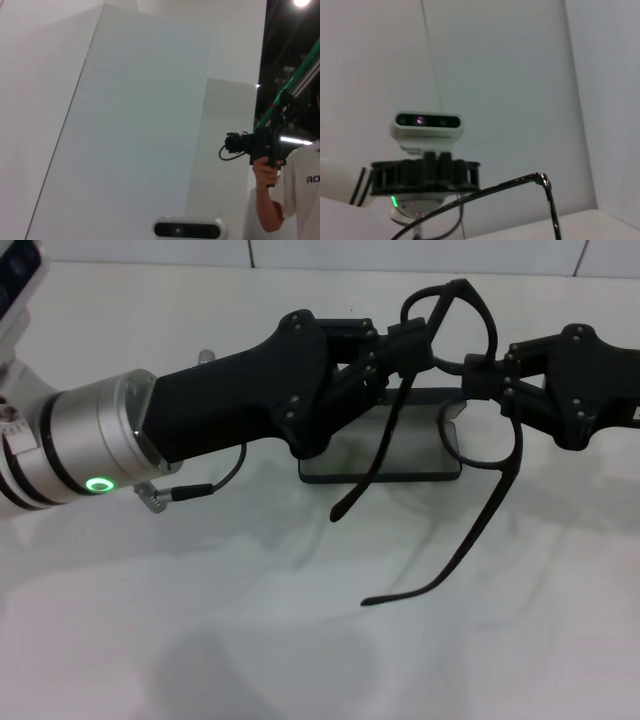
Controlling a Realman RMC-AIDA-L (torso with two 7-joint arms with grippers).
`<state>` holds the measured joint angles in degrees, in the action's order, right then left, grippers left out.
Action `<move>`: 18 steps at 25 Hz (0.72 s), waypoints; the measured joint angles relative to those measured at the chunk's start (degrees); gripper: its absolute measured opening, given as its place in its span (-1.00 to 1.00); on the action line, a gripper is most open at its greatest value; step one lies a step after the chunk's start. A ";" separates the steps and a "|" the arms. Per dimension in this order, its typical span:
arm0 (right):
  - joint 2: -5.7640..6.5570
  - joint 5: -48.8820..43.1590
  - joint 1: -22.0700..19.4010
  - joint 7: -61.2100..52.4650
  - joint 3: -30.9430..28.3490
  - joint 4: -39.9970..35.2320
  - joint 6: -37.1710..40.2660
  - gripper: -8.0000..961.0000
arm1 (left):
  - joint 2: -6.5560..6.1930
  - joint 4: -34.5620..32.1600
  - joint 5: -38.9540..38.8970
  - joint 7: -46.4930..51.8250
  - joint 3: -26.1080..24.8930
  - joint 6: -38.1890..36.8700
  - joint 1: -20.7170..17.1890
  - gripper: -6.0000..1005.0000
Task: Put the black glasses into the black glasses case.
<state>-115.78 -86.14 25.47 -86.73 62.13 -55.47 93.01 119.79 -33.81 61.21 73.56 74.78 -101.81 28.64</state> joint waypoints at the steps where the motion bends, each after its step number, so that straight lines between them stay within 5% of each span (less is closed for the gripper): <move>1: -0.02 0.21 0.07 0.03 -0.01 0.01 0.38 -0.83 | 0.00 0.00 0.04 -0.14 0.00 0.07 0.01 -0.89; 18: -0.09 3.17 0.59 1.19 0.26 1.29 4.00 -0.84 | 0.25 1.27 0.66 -1.22 0.71 0.21 0.64 -0.90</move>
<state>-115.87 -82.97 26.06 -85.54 62.39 -54.18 97.01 120.04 -32.54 61.87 72.34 75.49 -101.60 29.28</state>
